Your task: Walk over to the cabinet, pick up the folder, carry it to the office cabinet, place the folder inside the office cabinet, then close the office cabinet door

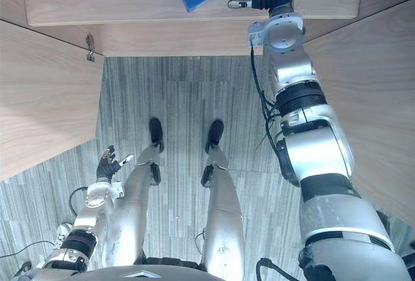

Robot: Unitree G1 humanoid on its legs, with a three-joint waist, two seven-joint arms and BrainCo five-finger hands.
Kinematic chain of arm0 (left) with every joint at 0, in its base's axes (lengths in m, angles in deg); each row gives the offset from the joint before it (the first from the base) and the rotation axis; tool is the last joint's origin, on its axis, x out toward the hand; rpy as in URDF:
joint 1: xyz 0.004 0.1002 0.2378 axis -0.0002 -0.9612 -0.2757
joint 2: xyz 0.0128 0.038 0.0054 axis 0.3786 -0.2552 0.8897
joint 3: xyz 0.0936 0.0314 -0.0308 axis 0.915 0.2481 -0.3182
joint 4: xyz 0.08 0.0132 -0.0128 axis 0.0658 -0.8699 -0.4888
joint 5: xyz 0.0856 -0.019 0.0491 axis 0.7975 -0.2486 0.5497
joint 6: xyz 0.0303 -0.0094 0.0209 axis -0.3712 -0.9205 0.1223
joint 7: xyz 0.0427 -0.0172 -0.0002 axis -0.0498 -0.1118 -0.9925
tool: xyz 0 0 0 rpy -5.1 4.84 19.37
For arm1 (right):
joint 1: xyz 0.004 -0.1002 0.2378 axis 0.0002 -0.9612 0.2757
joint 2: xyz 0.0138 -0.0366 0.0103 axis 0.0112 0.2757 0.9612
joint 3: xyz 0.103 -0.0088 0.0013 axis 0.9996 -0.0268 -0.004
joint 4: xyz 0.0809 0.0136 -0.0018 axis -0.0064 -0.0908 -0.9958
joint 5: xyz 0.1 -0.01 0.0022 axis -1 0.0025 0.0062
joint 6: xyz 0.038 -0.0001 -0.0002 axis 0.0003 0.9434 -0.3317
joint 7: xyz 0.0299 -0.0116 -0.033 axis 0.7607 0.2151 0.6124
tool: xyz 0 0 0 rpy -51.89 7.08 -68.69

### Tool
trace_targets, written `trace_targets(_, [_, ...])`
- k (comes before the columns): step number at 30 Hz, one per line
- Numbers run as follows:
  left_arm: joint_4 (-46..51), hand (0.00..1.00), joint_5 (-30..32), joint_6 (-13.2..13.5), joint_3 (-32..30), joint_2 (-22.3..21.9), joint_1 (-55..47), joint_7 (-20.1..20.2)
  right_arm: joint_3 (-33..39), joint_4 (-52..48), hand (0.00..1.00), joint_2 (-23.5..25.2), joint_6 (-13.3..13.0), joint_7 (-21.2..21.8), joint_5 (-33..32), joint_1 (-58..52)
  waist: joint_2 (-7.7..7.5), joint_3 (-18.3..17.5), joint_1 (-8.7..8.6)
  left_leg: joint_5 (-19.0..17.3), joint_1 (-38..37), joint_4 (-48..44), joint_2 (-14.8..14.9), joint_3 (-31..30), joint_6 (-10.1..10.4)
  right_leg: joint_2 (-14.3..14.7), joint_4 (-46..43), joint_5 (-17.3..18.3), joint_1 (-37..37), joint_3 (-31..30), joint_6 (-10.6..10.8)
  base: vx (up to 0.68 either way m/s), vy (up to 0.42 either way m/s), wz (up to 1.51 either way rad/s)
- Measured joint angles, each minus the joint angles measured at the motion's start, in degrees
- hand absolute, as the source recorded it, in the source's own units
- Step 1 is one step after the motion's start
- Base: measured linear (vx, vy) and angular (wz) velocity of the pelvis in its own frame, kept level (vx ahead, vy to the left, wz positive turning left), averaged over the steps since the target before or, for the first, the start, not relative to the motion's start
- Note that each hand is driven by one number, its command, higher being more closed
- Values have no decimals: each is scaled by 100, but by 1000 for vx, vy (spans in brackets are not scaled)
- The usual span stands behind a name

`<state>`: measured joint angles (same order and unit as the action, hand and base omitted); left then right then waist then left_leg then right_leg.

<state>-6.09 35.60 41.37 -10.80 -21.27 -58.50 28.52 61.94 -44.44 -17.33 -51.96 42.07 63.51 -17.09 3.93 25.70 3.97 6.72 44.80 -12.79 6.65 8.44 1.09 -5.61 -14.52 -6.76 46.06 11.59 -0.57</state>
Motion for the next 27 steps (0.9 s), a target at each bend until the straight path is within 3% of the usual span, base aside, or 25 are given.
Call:
trace_targets(4, [-72, 0, 6, -2, -10, -6, 2, -39, 33, -533, 0, -48, 74, -152, 628, -103, -8, -4, -68, -2, -1, -6, 6, 19, -2, 11, 54, -38, -20, -14, 10, 18, -25, -2])
trace_targets(9, [-136, 0, 179, -14, -197, -36, -8, -76, 446, -1941, 0, 11, 124, -460, 1464, -1275, -210, -110, -47, -22, -22, -26, 42, 35, -3, 59, 137, -68, -72, -31, 3, 21, -34, -4])
trace_targets(10, [-137, 0, 221, -16, -230, -61, -9, -94, 534, -2293, 100, 69, 143, -578, 1656, -1616, -230, -119, -59, -37, -73, -30, 42, 31, -5, 62, 159, -65, -135, -27, 6, 26, -34, -1])
trace_targets(14, [-100, 0, 418, -15, -256, -64, -27, -172, 630, -2965, 100, 291, 152, -866, 2662, -2334, -307, -162, -74, -113, -189, -47, 43, 97, 17, 63, 171, -14, -226, -90, 43, 16, -35, -7])
trace_targets(18, [-99, 0, 505, -20, -252, -75, -28, -187, 598, -3022, 100, 414, 174, -975, 3502, -2564, -309, -163, -63, -133, -175, -85, 47, 93, 7, 64, 155, -4, -221, -87, 31, 4, -18, 0])
trace_targets(24, [-82, 0, 554, -23, -254, -73, -24, -295, 262, -2961, 100, 562, 201, -1013, 4205, -2636, -309, -163, -42, -259, -10, -371, 73, 26, 16, 45, -66, 97, -117, -48, 59, 10, -25, 2])
trace_targets(27, [-68, 0, 554, -22, -255, -68, -16, -300, 120, -2719, 100, 650, 198, -1013, 4215, -2523, -309, -163, -25, -280, 150, -509, 65, -37, -13, 3, -252, 180, 33, -4, 51, 15, -19, 9])
